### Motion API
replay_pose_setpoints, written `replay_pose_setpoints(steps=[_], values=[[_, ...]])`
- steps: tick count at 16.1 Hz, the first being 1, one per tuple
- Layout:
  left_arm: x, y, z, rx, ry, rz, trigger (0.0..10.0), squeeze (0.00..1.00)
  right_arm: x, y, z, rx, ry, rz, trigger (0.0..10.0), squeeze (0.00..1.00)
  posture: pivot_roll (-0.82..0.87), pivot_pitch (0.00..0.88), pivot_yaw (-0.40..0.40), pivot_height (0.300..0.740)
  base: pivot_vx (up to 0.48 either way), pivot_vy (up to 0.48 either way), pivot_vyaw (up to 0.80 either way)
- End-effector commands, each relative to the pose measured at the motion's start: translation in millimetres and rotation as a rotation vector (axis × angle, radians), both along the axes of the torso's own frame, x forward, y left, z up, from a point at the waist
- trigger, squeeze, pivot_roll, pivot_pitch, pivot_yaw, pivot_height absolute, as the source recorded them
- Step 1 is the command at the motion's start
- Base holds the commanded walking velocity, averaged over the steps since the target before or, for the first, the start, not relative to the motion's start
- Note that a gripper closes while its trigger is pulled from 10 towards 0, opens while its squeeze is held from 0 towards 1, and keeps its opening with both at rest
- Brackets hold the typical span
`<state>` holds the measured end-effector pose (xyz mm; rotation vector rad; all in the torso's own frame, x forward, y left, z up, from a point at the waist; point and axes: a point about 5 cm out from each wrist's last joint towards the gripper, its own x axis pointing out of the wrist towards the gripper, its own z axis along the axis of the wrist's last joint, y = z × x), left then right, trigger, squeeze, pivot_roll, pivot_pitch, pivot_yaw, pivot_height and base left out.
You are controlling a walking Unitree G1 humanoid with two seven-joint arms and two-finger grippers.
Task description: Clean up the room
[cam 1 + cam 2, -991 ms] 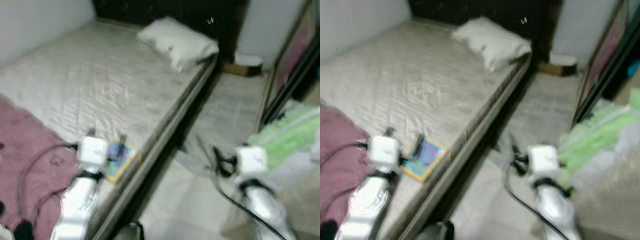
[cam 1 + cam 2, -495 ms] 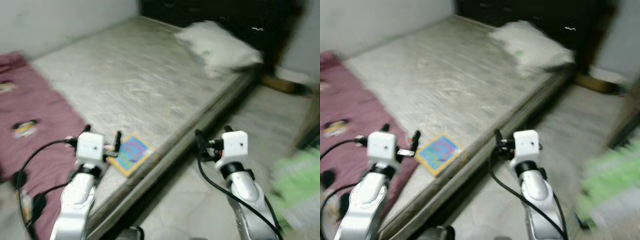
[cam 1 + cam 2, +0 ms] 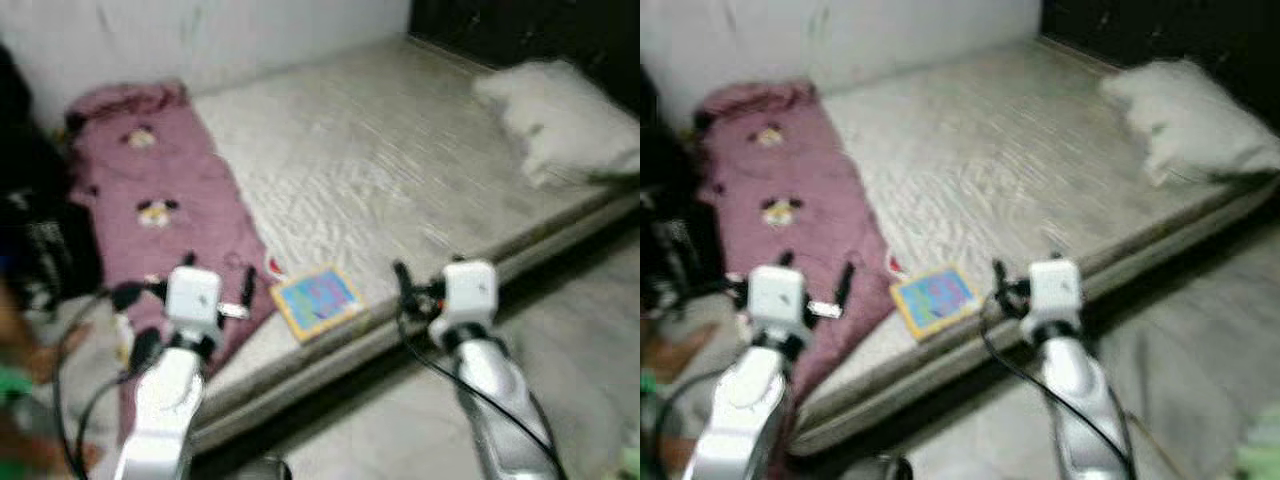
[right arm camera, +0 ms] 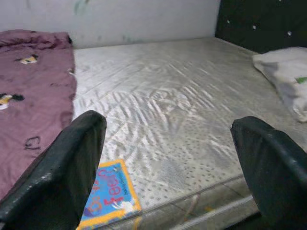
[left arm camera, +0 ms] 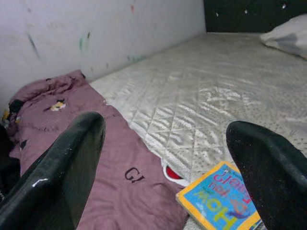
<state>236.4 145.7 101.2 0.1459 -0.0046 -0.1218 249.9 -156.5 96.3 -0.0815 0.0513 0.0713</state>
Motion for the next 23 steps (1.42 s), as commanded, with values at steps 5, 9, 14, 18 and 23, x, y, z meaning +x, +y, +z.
replay_pose_setpoints(steps=[5, 9, 14, 18, 23], values=[[0.8, 5.7, 0.9, 0.01, -0.002, 0.015, 10.0, 0.0, 0.9, 3.8, -2.2, 0.016, 0.009, 0.002, 10.0, 0.0, 0.0, 0.056, 0.039, 0.74, 0.0, 0.0, 0.0], [2.1, 4.6, 1.7, 0.011, -0.005, 0.01, 10.0, 0.0, 1.7, 8.6, -1.0, -0.02, -0.002, 0.036, 10.0, 0.0, 0.01, 0.058, 0.035, 0.74, 0.0, 0.0, 0.32], [2.7, 3.4, 2.0, 0.012, -0.007, 0.002, 10.0, 0.0, 2.3, 8.1, -1.6, -0.015, 0.001, 0.031, 10.0, 0.0, 0.01, 0.059, 0.035, 0.74, 0.0, 0.0, 0.8], [3.1, 2.4, 2.4, 0.009, -0.007, -0.005, 10.0, 0.0, 2.7, 8.0, -2.0, -0.012, 0.001, 0.029, 10.0, 0.0, 0.01, 0.06, 0.034, 0.74, 0.0, 0.0, 0.8], [3.9, 0.6, 2.0, 0.003, -0.007, -0.011, 10.0, 0.0, 3.7, 5.2, -2.6, 0.001, 0.001, 0.015, 10.0, 0.0, 0.01, 0.058, 0.032, 0.74, 0.0, 0.0, 0.12]])
